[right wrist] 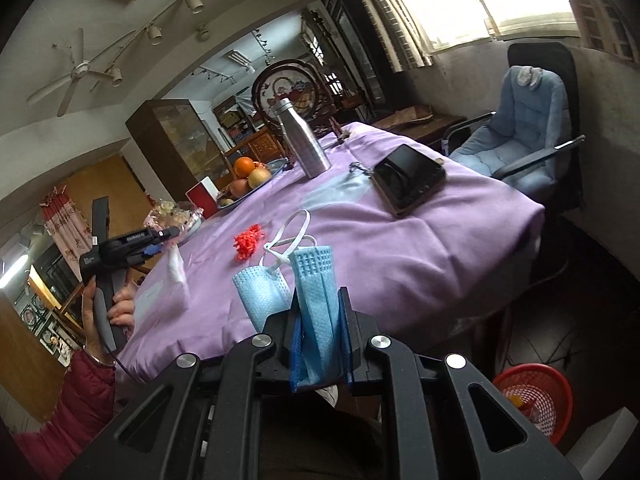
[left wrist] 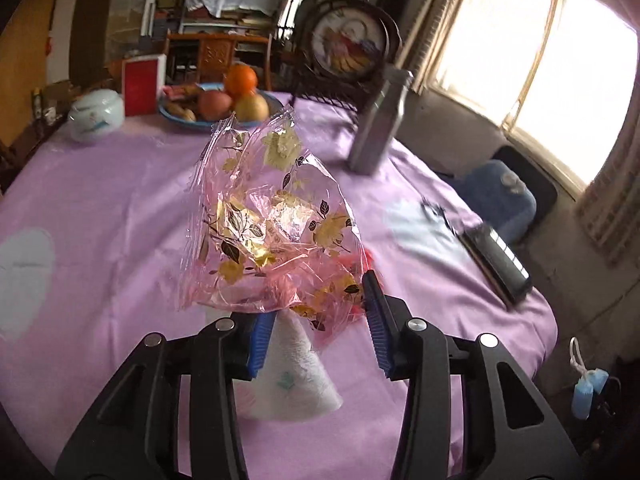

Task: Collect trash
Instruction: 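Grasp the floral plastic bag with the left tool, regrasping it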

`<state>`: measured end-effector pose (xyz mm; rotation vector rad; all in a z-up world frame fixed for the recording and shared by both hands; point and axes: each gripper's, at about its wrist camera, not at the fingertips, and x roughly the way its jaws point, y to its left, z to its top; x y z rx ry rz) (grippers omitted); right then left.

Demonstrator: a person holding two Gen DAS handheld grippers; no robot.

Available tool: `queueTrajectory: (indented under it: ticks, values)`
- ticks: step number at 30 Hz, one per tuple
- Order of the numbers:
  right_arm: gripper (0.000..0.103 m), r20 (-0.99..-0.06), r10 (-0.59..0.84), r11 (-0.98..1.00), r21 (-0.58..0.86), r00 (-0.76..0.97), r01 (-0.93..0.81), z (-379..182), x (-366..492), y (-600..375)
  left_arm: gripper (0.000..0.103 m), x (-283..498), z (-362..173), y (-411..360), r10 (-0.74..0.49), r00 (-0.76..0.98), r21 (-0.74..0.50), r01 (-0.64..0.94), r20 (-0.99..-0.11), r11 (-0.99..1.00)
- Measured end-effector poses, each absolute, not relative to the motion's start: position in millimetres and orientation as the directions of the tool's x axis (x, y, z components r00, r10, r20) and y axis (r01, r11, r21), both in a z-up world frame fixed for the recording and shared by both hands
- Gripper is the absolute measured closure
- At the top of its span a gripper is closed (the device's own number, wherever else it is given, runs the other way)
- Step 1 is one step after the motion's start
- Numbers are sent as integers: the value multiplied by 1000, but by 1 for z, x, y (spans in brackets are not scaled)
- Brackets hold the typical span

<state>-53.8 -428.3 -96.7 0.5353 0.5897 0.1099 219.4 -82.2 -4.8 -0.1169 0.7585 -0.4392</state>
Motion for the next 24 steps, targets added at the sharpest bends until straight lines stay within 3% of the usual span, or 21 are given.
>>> queueTrajectory:
  ticks: [6, 9, 18, 21, 24]
  values:
    - [87, -496, 249, 853, 519, 832, 54, -99, -58, -434, 59, 215, -12, -99, -477, 599, -288, 388, -643, 875]
    - [87, -497, 255, 848, 527, 829, 55, -103, -58, -433, 39, 214, -11, -111, -432, 624, -218, 392, -651, 894]
    - [87, -504, 256, 842, 535, 825, 65, -109, -58, -437, 38, 221, -34, -131, -464, 553, -253, 417, -692, 873]
    - [87, -504, 258, 838, 541, 824, 68, -111, -58, -439, 25, 229, -43, -141, -470, 517, -272, 414, -715, 869]
    - [86, -508, 263, 836, 545, 820, 70, -114, -57, -440, 23, 237, -52, -154, -439, 516, -250, 396, -735, 884]
